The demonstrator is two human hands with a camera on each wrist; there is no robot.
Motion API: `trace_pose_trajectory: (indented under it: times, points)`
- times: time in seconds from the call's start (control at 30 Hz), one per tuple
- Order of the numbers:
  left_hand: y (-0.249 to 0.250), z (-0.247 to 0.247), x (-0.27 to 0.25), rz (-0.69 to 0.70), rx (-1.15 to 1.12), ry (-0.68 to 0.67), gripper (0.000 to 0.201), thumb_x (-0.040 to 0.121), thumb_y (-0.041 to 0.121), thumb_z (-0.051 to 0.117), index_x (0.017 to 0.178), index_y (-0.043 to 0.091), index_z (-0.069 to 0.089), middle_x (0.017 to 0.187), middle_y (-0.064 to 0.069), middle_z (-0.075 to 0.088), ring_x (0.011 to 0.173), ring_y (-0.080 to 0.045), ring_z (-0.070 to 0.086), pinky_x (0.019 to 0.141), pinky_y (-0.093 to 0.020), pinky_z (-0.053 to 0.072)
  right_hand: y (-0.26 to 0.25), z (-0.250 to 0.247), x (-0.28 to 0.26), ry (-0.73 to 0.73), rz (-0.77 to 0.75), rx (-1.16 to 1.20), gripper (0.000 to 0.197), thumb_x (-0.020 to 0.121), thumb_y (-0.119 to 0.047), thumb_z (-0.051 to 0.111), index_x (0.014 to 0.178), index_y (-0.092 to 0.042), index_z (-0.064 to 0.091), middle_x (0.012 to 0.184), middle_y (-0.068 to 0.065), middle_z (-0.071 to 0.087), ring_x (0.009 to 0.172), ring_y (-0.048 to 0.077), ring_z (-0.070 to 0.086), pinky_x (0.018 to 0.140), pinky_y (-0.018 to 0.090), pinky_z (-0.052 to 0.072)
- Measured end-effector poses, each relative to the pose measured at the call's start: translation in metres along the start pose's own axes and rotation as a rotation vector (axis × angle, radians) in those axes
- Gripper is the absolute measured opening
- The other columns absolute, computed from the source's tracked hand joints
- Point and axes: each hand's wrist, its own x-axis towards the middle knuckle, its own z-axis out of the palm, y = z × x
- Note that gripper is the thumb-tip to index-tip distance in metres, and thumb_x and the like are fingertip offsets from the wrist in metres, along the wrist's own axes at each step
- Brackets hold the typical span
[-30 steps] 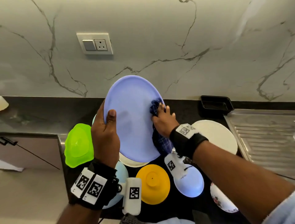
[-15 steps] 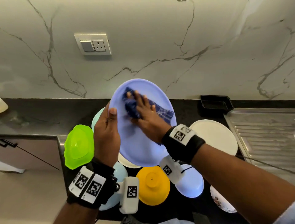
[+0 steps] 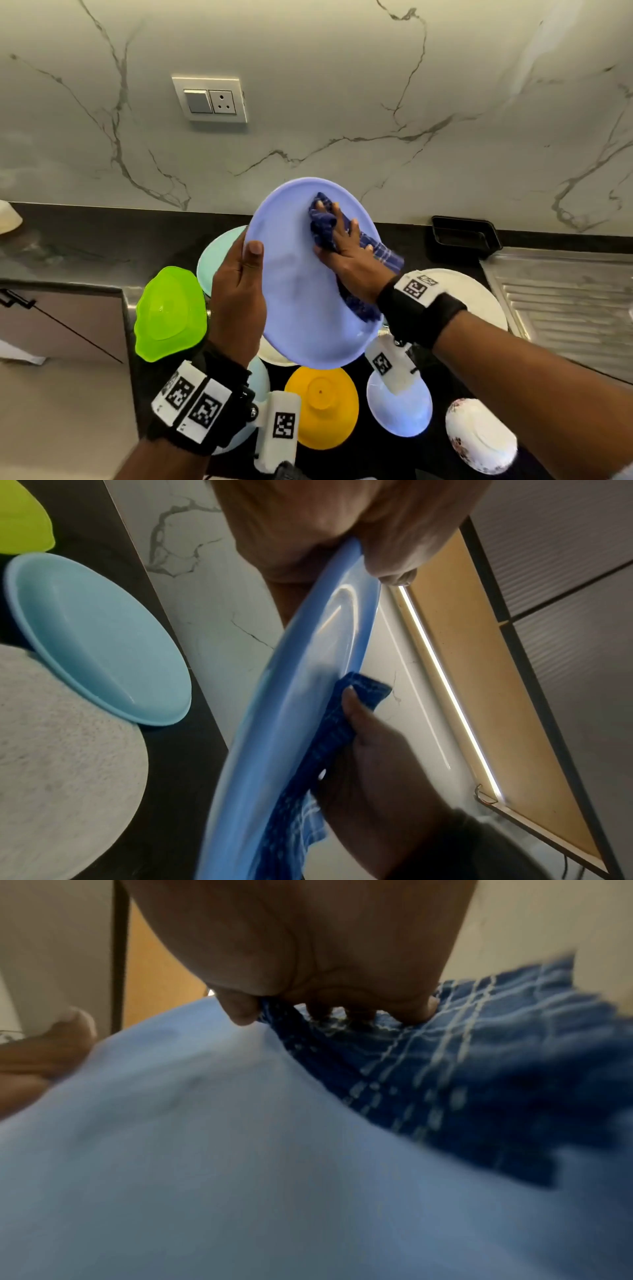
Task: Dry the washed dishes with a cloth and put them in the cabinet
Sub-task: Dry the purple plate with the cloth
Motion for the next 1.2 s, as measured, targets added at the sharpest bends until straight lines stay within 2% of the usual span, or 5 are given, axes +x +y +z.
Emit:
trace_pose_trajectory:
  times: [0.23,0.4,0.53,0.83,1.2]
  points:
    - [0.000,-0.010,0.010,0.013,0.031,0.095,0.053,0.101,0.051,0.046,0.126,0.008,0.065,0.121,-0.007,0.072,0.116,-0.024,0.067,0.100,-0.044,0.052,-0.022,0.029,-0.059,-0.325,-0.447,-0.578,0.071,0.104,-0.043,0.037,0.143,-0.061,-0.020,0.152,-0.031,-0.035,0.144,0.020,-0.036,0.111,0.059,-0.024]
    - [0.003,-0.012,0.000,-0.005,0.078,0.124,0.042,0.102,0.040,0.044,0.121,0.010,0.068,0.103,-0.003,0.073,0.095,-0.019,0.070,0.090,-0.032,0.058,0.024,0.015,-0.056,-0.266,-0.157,-0.418,0.065,0.099,-0.050,0.029,0.137,-0.064,-0.022,0.149,-0.037,-0.032,0.146,0.018,-0.032,0.117,0.060,-0.012]
    - [-0.003,-0.005,-0.008,-0.041,0.036,0.012,0.046,0.101,0.045,0.050,0.132,0.014,0.063,0.129,-0.005,0.069,0.125,-0.024,0.062,0.108,-0.051,0.048,-0.004,0.001,-0.008,-0.013,0.139,0.077,0.069,0.104,-0.036,0.044,0.151,-0.044,-0.005,0.163,-0.015,-0.015,0.152,0.027,-0.017,0.121,0.053,-0.006]
    - [0.010,-0.018,0.001,0.031,0.072,0.010,0.059,0.098,0.050,0.042,0.135,0.010,0.061,0.125,-0.013,0.070,0.113,-0.026,0.067,0.097,-0.032,0.055,-0.021,0.031,-0.057,-0.404,-0.420,-0.529,0.069,0.105,-0.035,0.034,0.143,-0.060,-0.018,0.153,-0.032,-0.032,0.144,0.016,-0.035,0.112,0.057,-0.024]
    - [-0.001,-0.008,-0.006,-0.063,-0.125,-0.156,0.068,0.095,0.062,0.053,0.138,0.010,0.058,0.136,-0.012,0.065,0.132,-0.031,0.057,0.113,-0.059,0.039,-0.048,0.008,-0.004,-0.089,0.014,0.143,0.064,0.102,-0.044,0.041,0.157,-0.035,0.012,0.166,-0.010,-0.004,0.152,0.017,-0.013,0.120,0.055,-0.007]
